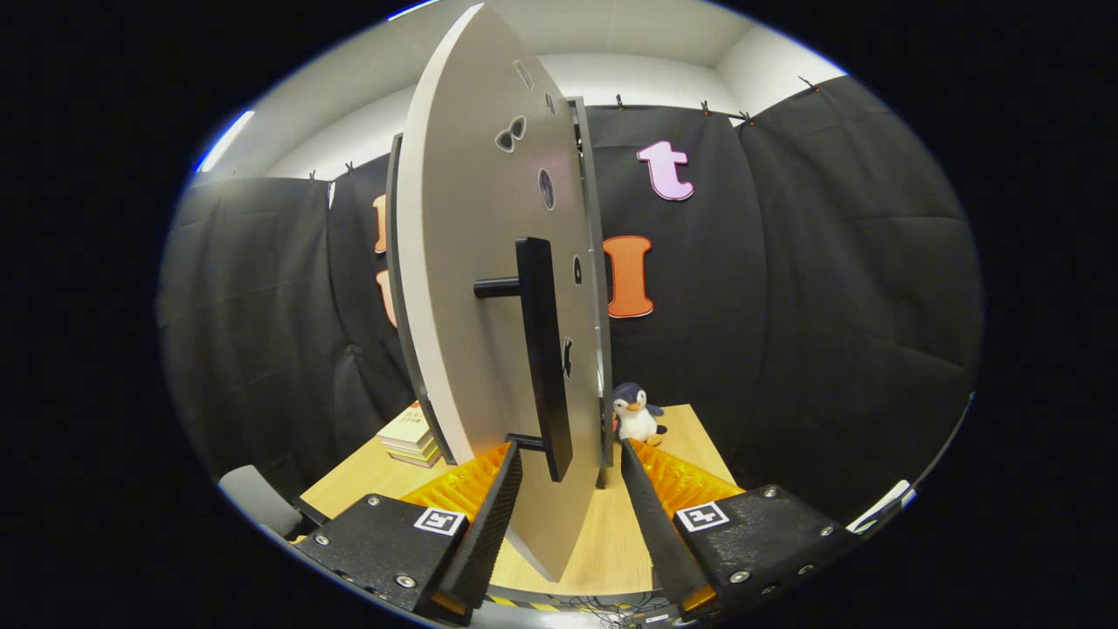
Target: Open the shoe cabinet door, grab the shoes and put them into the shoe cabinet, then close the shoe cabinet door.
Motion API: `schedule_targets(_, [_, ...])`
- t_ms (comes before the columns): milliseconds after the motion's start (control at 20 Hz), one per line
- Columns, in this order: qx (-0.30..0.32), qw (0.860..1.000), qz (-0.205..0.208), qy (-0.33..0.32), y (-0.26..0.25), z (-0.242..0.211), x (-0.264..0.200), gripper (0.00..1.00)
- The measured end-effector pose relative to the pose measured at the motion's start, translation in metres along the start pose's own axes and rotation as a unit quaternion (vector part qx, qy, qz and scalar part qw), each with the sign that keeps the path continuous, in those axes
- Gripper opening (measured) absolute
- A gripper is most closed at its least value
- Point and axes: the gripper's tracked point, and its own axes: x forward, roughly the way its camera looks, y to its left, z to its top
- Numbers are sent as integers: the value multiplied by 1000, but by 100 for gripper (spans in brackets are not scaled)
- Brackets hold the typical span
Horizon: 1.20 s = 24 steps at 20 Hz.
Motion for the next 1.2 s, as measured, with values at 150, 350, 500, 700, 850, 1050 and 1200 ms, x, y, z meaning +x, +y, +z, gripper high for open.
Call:
schedule_targets(150, [-10,1000,12,-3,6,2,2,74])
schedule_targets(350, [-13,999,37,-8,17,1,8,74])
schedule_targets(500, [0,998,62,-16,32,4,15,74])
schedule_targets(700, [0,996,89,-17,48,4,24,74])
schedule_targets(850, [9,994,110,-15,57,0,28,75])
schedule_targets(1050, [10,990,137,-13,79,4,41,76])
schedule_targets(1200, [8,988,156,-12,93,4,51,78])
